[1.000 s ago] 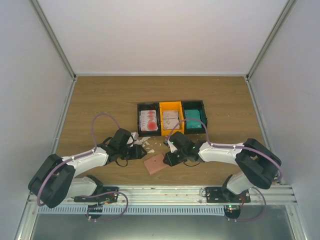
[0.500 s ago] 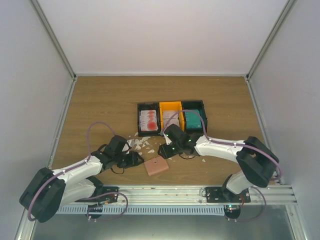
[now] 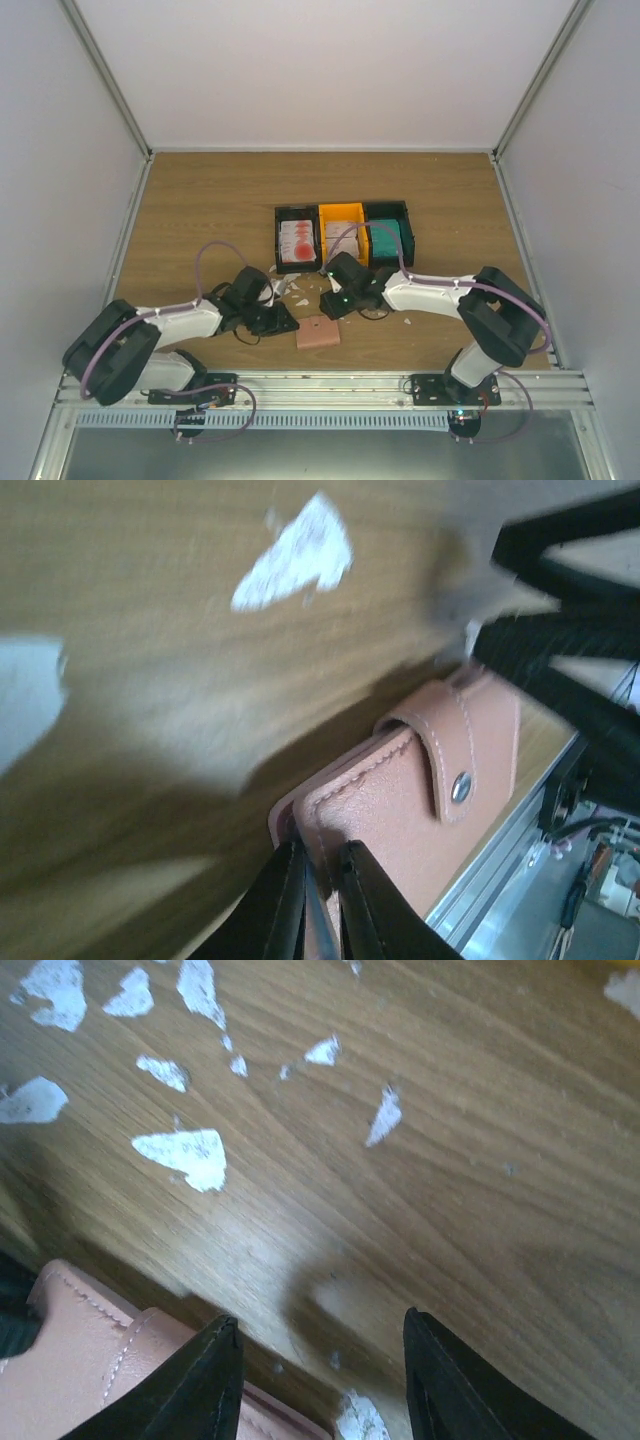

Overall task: Put the credit cards into the card holder
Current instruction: Adjust the card holder at the center of the board, then open the card holder at the center of the board.

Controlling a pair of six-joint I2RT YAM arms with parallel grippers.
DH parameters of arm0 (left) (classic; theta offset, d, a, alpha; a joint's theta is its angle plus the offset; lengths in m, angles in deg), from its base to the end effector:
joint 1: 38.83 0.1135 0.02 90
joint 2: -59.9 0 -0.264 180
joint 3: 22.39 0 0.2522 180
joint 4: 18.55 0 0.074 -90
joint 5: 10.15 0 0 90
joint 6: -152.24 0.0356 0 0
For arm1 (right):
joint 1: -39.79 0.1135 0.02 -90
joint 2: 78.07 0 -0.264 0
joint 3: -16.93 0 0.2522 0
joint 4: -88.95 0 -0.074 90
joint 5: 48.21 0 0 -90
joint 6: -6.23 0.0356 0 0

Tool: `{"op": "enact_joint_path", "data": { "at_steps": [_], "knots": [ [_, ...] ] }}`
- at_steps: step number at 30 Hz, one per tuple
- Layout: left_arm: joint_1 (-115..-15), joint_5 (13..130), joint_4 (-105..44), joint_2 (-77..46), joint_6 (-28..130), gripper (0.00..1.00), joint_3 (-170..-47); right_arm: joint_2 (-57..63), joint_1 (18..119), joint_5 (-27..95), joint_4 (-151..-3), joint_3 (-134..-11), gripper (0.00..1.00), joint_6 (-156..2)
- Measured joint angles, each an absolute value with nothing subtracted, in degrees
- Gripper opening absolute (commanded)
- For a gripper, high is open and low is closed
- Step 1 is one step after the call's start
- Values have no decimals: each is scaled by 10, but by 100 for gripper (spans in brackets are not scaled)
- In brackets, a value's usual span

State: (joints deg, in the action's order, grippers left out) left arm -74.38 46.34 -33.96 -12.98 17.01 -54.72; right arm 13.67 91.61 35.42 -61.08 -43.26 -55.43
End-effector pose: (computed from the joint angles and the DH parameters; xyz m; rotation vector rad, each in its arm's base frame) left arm 0.1447 -0.1276 0.1159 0.0210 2.8262 -1.2036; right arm 0.1793 0.2344 0.1493 -0.6031 2.7093 0.5717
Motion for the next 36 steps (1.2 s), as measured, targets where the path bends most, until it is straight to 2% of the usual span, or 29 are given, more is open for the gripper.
{"op": "enact_joint_path", "data": {
  "at_steps": [9,15,20,24,30,36],
  "knots": [
    [-745,494,-345,-232,243,10,-644,107,916,349,-605,-392,39,-557],
    [-745,500,-347,-277,274,10,-687,60,916,294,-585,-358,38,-552],
    [-745,525,-354,-270,277,26,-691,35,919,303,-558,-358,42,-534],
    [-745,549,-374,-219,267,39,-678,20,923,328,-539,-370,45,-520],
    [-745,556,-381,-115,225,56,-621,37,931,305,-564,-373,40,-523],
    [-745,532,-377,-25,156,60,-530,73,933,272,-594,-365,34,-524]
  ]
}}
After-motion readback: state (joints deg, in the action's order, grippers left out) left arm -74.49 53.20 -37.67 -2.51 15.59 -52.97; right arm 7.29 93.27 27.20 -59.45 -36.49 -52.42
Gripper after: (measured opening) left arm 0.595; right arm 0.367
